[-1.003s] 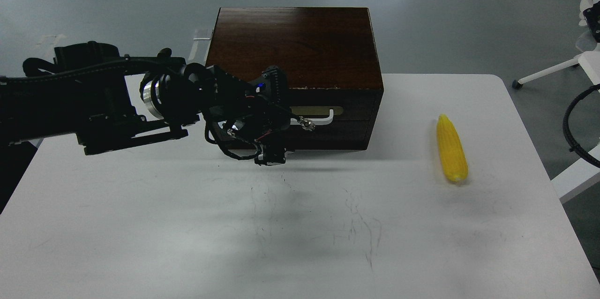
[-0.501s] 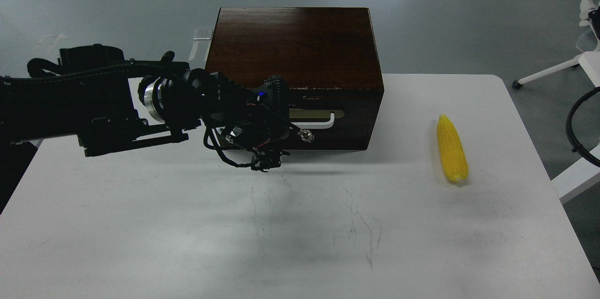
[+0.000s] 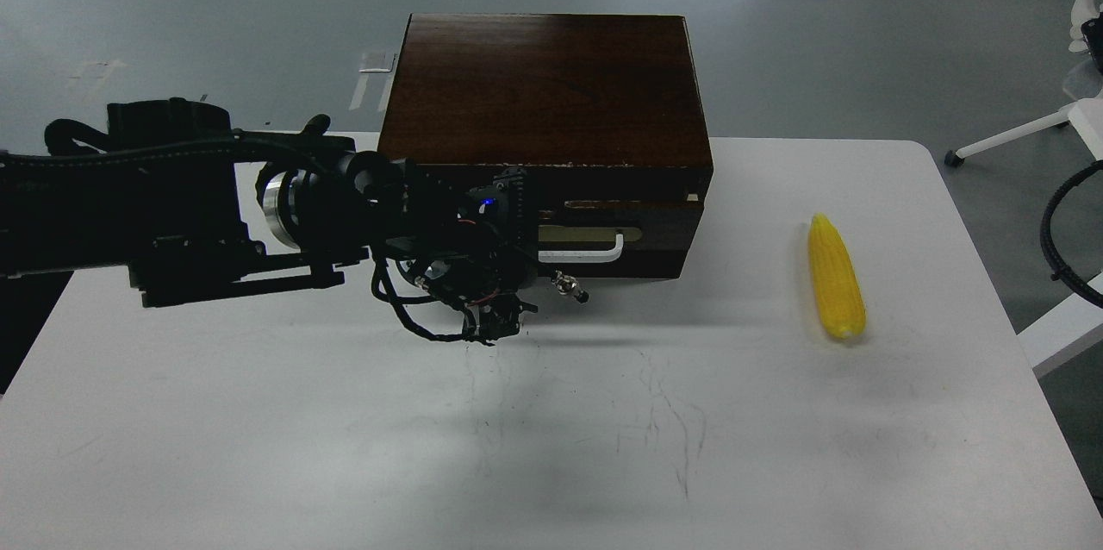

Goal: Put corn in drawer with both arms
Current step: 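Pull the drawer outward toward the robot with the left hand, then release the handle and lift the left hand away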

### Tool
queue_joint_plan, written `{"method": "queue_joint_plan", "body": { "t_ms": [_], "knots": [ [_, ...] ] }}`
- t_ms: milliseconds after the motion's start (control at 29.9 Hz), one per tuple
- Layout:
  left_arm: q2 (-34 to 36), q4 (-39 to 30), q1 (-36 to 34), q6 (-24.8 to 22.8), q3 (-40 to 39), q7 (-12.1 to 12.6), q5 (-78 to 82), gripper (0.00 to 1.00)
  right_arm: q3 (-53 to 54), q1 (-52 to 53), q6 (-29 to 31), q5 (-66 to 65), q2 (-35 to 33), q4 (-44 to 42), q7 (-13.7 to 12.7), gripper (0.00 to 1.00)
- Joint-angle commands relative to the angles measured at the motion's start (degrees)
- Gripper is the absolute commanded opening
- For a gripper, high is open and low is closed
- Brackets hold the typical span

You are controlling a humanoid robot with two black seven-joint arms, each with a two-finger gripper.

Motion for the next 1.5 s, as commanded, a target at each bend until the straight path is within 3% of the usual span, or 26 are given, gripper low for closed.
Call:
{"method": "queue_joint_plan", "body": {
  "t_ms": [0,635,769,902,1203,1303,1470],
  "knots": [
    [0.26,-3.19,-0.20,0.04,-0.04,-0.61,-0.06,0.64,0.01,0.08,0.00,0.00,0.00,0.00,0.01,1.00],
    [1.32,-8.81,-1.61,0.04,-0.57,-0.61,-0.17,0.66,0.01,0.00,0.00,0.00,0.09,-1.14,0.01,1.00],
    [1.41,-8.73,-1.69,0.04,-1.36,-0.52,-0.43,0.89,-0.08,0.00,0.00,0.00,0.09,-1.23,0.01,1.00],
    [2.11,-8.73,-2.22,0.04,-3.03,-0.43,-2.27,0.96,-0.08,0.00,0.00,0.00,0.00,-1.23,0.01,1.00],
    [9.75,-7.06,-1.35,0.04,-18.23,-0.34,-30.11,0.97,-1.83,0.00,0.00,-0.96,-0.35,-2.02,-0.34,1.00],
    [13.00,-2.41,0.32,0.04,-21.31,0.09,-46.27,0.97,-7.71,1.57,0.00,-5.61,-2.02,-1.67,-0.17,1.00],
    [13.54,12.35,4.63,0.04,-25.79,0.36,-84.94,0.98,-21.51,8.95,0.00,-17.22,-4.31,-2.29,0.01,1.00]
  ]
}}
